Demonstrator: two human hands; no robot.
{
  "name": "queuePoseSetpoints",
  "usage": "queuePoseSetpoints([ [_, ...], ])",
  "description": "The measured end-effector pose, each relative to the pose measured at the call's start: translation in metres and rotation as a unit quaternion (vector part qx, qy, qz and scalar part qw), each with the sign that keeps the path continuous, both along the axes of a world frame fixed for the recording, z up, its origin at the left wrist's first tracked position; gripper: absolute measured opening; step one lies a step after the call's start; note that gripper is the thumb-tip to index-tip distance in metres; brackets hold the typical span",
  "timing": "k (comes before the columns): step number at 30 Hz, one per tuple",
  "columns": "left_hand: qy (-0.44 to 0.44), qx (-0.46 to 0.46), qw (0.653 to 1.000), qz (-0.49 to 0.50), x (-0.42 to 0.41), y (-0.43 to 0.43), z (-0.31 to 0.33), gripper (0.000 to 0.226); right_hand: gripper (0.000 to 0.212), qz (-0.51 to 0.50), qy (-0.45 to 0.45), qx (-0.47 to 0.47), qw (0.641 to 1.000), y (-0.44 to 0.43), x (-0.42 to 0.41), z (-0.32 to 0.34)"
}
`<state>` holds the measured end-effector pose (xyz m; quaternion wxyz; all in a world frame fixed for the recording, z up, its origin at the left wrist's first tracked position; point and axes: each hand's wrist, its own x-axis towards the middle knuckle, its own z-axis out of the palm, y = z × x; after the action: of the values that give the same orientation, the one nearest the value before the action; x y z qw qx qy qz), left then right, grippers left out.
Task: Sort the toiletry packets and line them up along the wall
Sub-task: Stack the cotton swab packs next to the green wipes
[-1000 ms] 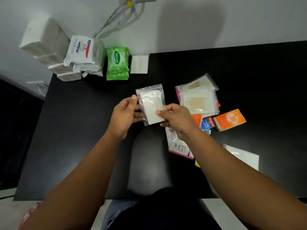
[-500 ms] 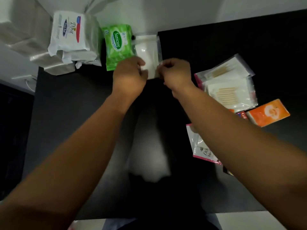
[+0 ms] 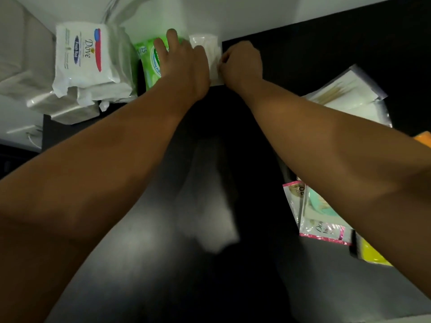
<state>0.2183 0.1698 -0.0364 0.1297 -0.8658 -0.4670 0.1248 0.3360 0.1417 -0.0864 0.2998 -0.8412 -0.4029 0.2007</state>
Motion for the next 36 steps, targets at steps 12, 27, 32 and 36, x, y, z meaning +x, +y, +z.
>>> queuePoseSetpoints([
  [12,0.042,-0.027,0.999,-0.019,0.006,-0.005,-0.003,0.045,0.030,0.037,-0.033,-0.027,0.998,-0.021,-0.010,0.014],
  [27,-0.386,-0.261,0.873,-0.140,0.050,-0.141,-0.011,0.041,0.021,-0.026,-0.073,0.065,0.995,-0.222,0.078,0.068],
  [32,-0.391,-0.285,0.865,-0.135,0.069,-0.184,-0.018,0.069,0.048,-0.050,-0.091,-0.030,0.994,-0.274,0.098,0.059],
  [36,-0.357,-0.282,0.883,-0.112,0.076,-0.199,-0.023,0.069,0.061,-0.045,-0.055,-0.078,0.994,-0.293,0.104,0.055],
])
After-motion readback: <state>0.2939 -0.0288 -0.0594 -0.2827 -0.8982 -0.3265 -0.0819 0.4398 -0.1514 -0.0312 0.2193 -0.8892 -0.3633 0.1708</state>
